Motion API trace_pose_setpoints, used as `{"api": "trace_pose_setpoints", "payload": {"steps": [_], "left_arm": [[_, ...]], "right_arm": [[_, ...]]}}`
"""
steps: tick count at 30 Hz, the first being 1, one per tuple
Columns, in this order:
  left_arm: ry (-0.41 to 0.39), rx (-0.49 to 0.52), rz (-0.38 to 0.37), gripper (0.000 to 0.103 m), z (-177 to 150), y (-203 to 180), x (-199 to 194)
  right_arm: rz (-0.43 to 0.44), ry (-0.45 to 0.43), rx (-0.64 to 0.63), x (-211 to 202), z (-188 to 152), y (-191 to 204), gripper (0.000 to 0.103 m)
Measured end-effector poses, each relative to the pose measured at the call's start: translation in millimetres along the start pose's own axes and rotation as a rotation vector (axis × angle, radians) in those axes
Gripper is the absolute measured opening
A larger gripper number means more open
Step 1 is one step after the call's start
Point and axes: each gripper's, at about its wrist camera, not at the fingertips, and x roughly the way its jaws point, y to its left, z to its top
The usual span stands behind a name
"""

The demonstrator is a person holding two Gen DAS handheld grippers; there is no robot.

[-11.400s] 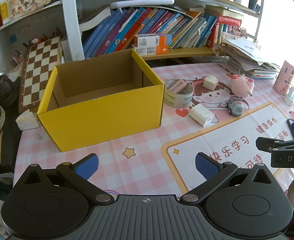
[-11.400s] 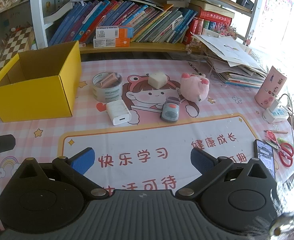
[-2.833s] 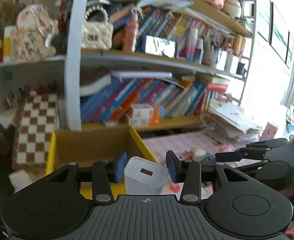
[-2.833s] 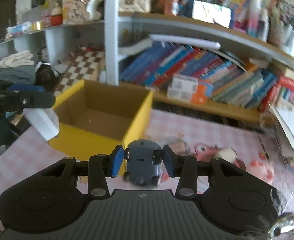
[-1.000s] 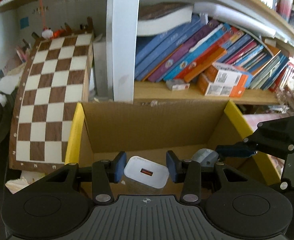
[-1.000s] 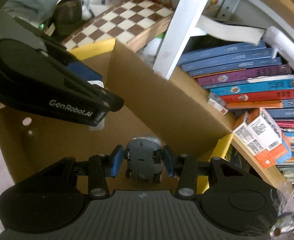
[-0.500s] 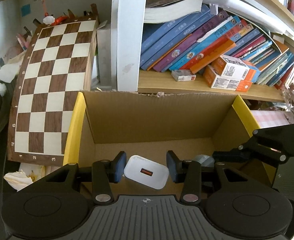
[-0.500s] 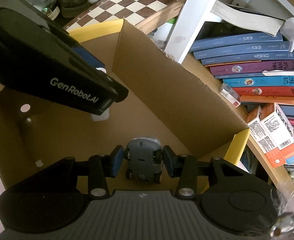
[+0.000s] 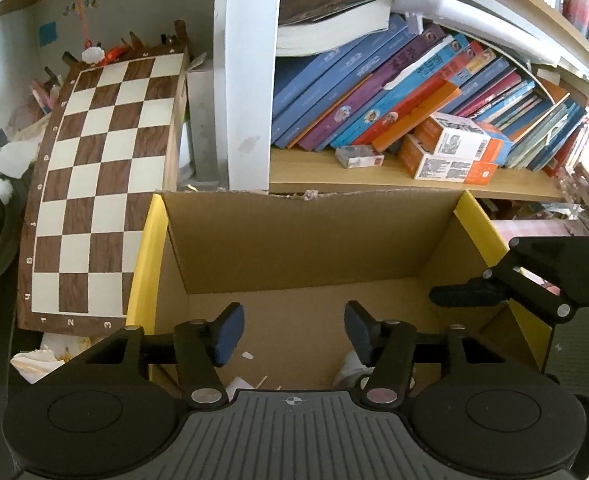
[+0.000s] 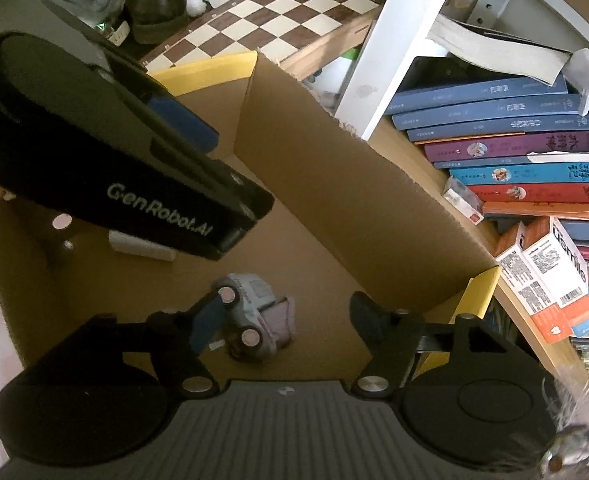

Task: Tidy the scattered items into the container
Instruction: 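Open the left tool to drop the charger while the right tool releases the car, then withdraw both tools from the yellow box back over the desk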

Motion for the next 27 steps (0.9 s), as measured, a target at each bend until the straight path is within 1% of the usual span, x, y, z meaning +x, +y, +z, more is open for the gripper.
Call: {"api": "trace_pose_setpoints", "payload": {"steps": [8,15,17,24,27], "left_arm": [[-0.054,0.022,0.007,0.066,0.5,-5.3,-24.6],[-0.111,0.043,0.008,0.070,-3.4,-12.1,-56.3],[-0.130,0.047,0.007,0.073,-5.4,-14.8,-66.9],[-0.185,0.086,-0.012,0.076,-13.7,-30.7,-100.1],[-0.208,0.101,-0.016,0.081,-18.6,-37.7,-112.8]], "right_arm": [[-0.028,-0.043,0.020,-20.8,1.8,0.1,0.072],[-0.063,-0.093,0.042,-51.6,-4.7,2.6,0.073],[-0.079,-0.112,0.061,-62.2,-7.9,0.8,0.073],[-0.128,-0.186,0.154,-101.4,-22.9,-6.8,0.074],[-0.147,-0.207,0.179,-114.3,-30.4,-7.7,0.075]]}}
